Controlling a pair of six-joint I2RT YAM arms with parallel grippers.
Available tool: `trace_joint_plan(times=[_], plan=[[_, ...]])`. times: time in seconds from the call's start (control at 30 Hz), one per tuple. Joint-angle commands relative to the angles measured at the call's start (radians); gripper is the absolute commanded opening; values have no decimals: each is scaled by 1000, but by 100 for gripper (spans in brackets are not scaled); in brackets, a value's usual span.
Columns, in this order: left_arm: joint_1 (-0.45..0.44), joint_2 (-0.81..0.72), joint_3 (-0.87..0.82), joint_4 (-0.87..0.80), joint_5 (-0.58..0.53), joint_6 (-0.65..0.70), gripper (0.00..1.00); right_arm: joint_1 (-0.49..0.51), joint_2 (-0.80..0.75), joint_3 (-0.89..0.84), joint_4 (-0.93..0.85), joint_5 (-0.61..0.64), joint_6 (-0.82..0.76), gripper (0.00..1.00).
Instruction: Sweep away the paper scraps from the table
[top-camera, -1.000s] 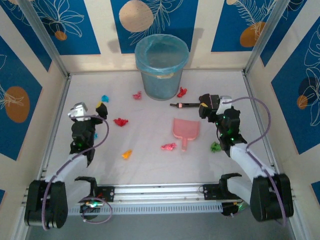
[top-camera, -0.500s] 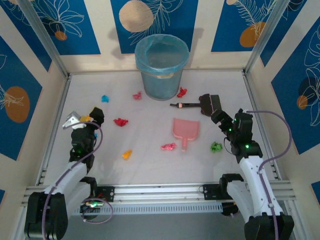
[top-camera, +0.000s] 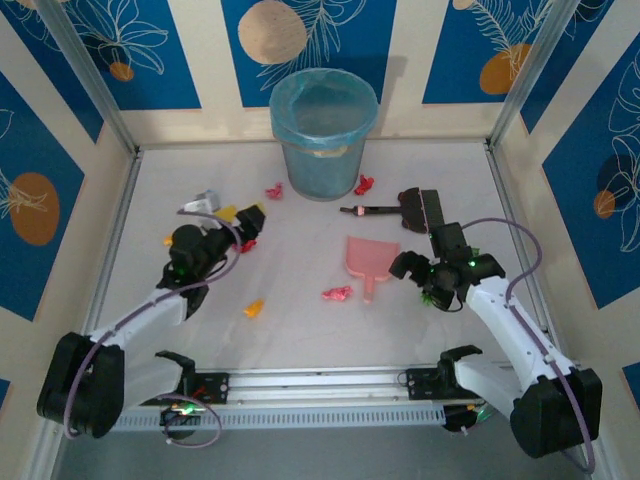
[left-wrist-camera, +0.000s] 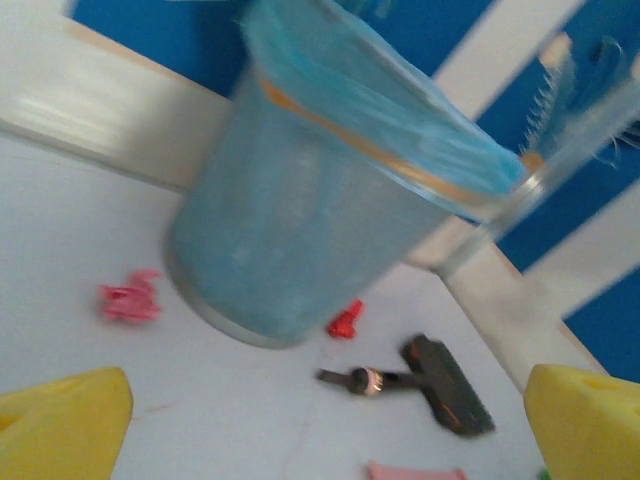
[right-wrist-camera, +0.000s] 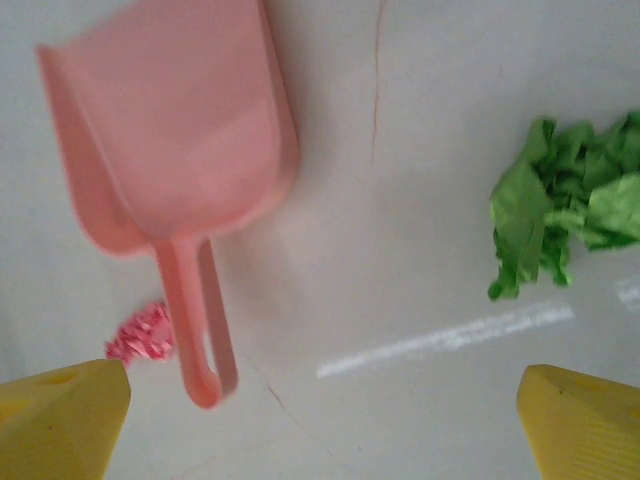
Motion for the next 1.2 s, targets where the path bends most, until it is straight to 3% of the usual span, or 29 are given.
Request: trace_joint_plan(times=[0.0,0.13,0.43,0.53,0.67,0.77,0.97,1.17], plan=[[-120,59,95,-76,-40,44,100,43,31,35,-87,36,31,99],[-273,122,174,-243,-91,-15,100,80,65,58,-94,57,27,99],[-496,154,215,-577,-176,91,100,91,142,95,-60,27,34,94],[-508,175,225,-673,-233,125,100,93,193,126,-52,32,32,93],[-508,198,218,-678,-288,148,100,84,265,187,-30,63,97,89],[-508,202,204,-640,-259,151,100,70,345,253,-4,87,203,87],[-510,187,167,-619,-272,126,100,21,574,487,-50,113,431,71],[-510,207,174,-625,-269,111,100,-17,782,678,-48,61,573,70]])
